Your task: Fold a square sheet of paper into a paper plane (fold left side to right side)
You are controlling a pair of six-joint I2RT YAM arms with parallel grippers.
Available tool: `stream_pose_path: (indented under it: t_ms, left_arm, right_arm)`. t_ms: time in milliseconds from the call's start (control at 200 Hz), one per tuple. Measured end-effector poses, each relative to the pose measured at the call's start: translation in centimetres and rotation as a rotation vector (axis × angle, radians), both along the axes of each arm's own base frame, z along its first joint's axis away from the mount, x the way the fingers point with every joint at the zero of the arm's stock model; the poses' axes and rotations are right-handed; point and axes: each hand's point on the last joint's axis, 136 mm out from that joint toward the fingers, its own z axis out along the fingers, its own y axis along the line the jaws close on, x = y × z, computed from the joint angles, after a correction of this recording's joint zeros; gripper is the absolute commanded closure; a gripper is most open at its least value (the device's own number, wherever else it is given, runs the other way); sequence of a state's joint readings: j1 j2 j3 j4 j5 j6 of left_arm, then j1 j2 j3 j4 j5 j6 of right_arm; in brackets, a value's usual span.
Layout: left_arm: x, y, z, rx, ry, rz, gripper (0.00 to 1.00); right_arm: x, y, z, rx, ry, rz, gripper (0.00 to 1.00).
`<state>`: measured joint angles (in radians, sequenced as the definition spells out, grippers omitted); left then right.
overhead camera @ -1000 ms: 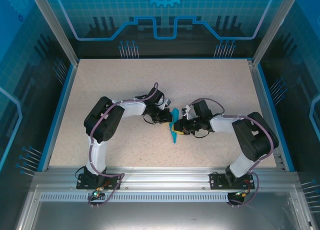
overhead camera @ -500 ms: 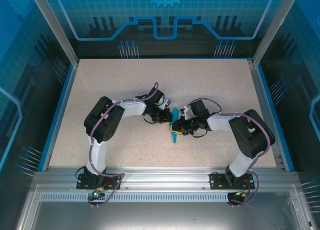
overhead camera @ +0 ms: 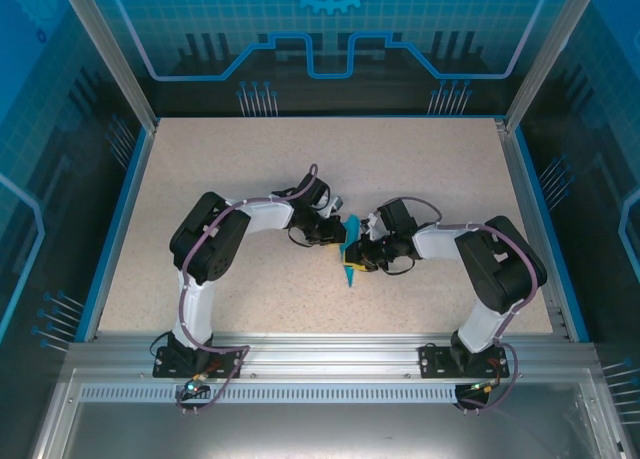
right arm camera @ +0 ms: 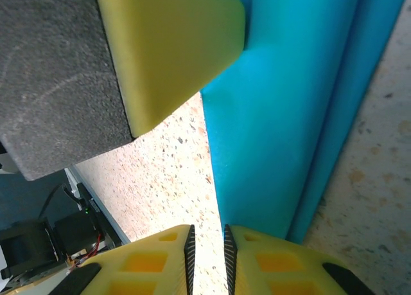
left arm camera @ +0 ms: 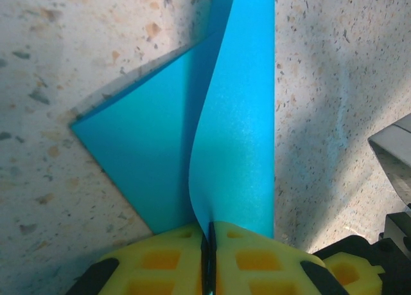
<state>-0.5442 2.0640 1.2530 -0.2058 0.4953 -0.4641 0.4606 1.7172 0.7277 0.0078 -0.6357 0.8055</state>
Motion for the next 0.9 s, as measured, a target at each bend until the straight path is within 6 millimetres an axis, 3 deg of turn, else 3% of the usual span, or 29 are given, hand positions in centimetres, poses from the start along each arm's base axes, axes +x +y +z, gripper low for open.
stream_pose_path:
  t_ms: [700, 900]
  left_arm:
    - [0.25, -0.16, -0.15, 0.010, 0.017, 0.000, 0.90]
    - [0.23, -0.20, -0.16, 0.007, 0.018, -0.001, 0.90]
  right_arm:
    - [-0.31, -0.20, -0.96, -0.027, 0.017, 0.012, 0.78]
    - [-0.18, -0.10, -0.18, -0.022, -0.008, 0.014, 0.76]
